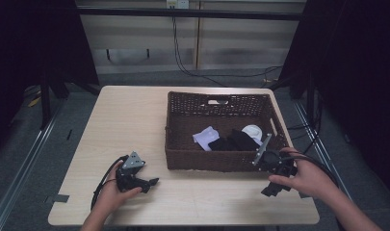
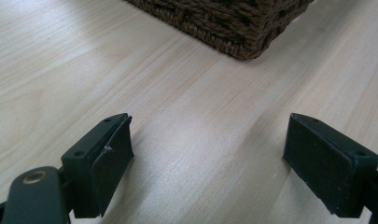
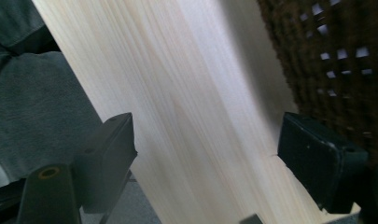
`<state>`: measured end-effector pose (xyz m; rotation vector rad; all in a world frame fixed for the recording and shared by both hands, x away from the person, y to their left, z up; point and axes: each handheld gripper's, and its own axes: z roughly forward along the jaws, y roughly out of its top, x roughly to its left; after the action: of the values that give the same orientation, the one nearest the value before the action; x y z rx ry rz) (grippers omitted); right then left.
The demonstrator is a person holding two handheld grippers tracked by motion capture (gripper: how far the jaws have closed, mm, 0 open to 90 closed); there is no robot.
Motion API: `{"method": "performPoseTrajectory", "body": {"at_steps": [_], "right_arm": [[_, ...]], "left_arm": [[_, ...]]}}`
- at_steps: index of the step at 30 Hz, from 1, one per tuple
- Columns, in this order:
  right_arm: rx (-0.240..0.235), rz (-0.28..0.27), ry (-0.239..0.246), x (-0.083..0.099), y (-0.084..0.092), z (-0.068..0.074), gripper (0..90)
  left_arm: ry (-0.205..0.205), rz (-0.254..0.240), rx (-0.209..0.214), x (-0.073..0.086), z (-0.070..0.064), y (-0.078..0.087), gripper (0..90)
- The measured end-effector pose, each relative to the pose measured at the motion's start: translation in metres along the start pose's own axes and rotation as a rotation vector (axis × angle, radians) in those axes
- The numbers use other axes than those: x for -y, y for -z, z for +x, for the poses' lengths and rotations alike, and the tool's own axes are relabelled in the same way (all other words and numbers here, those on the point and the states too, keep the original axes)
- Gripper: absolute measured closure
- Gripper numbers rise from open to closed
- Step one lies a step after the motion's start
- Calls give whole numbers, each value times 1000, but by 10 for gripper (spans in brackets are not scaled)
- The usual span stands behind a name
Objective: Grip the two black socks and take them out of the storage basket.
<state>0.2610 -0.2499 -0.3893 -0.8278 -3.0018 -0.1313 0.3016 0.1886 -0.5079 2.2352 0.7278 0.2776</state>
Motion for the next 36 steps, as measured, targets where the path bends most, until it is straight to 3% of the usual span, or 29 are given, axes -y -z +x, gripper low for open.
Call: {"method": "performPoseTrajectory", "body": {"at_steps": [6, 14, 19, 20, 22, 26, 34, 36], "right_arm": [[-10, -22, 2, -9, 29, -8, 191], [-2, -25, -13, -24, 48, -26, 191], [7, -35, -28, -36, 58, -44, 191], [4, -47, -46, -41, 60, -53, 190], [9, -49, -56, -43, 60, -57, 190], [30, -53, -109, -55, 56, -84, 188], [48, -76, -189, -69, 32, -112, 191], [40, -82, -229, -74, 22, -118, 204]], "left_arm": [[2, -2, 0, 0, 0, 0, 148], [17, -14, 2, 0, -1, -1, 148], [19, -13, 6, 0, 0, -1, 147], [19, -15, 8, 0, 0, -1, 147], [18, -11, 9, 0, 0, 0, 147], [18, -10, 7, 0, 0, 0, 147], [12, -10, 8, 0, 0, -1, 141], [10, -9, 9, 0, 0, -1, 141]]}}
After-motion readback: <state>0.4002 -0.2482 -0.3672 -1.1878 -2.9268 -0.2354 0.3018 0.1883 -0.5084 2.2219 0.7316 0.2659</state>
